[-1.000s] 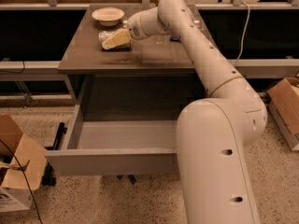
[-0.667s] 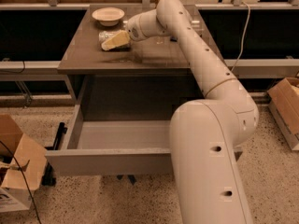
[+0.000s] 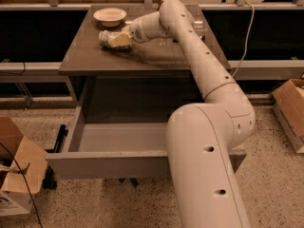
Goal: Place 7up can into top drawer
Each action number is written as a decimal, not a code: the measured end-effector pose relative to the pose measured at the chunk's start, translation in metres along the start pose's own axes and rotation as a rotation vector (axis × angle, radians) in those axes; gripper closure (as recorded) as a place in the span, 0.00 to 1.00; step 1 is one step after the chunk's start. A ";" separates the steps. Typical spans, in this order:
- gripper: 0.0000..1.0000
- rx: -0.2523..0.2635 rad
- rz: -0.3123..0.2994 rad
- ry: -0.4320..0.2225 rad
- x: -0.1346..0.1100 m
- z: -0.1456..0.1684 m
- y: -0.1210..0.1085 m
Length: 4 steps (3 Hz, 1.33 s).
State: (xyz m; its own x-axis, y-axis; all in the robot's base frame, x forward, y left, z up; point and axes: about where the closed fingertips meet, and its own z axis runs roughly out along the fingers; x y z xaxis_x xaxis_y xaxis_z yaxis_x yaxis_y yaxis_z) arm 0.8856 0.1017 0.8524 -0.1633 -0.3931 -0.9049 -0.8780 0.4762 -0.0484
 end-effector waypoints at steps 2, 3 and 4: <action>0.95 -0.022 -0.015 0.013 0.004 -0.002 0.007; 1.00 -0.035 -0.095 0.018 -0.014 -0.030 0.020; 1.00 -0.051 -0.208 0.090 -0.037 -0.073 0.046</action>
Offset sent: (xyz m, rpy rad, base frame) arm -0.0193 -0.0062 0.0033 -0.0216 -0.0084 0.0437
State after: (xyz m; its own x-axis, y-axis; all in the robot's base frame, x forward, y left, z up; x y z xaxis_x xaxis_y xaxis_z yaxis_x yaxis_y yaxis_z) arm 0.8180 0.0807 0.9141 -0.0137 -0.5480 -0.8364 -0.9181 0.3384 -0.2066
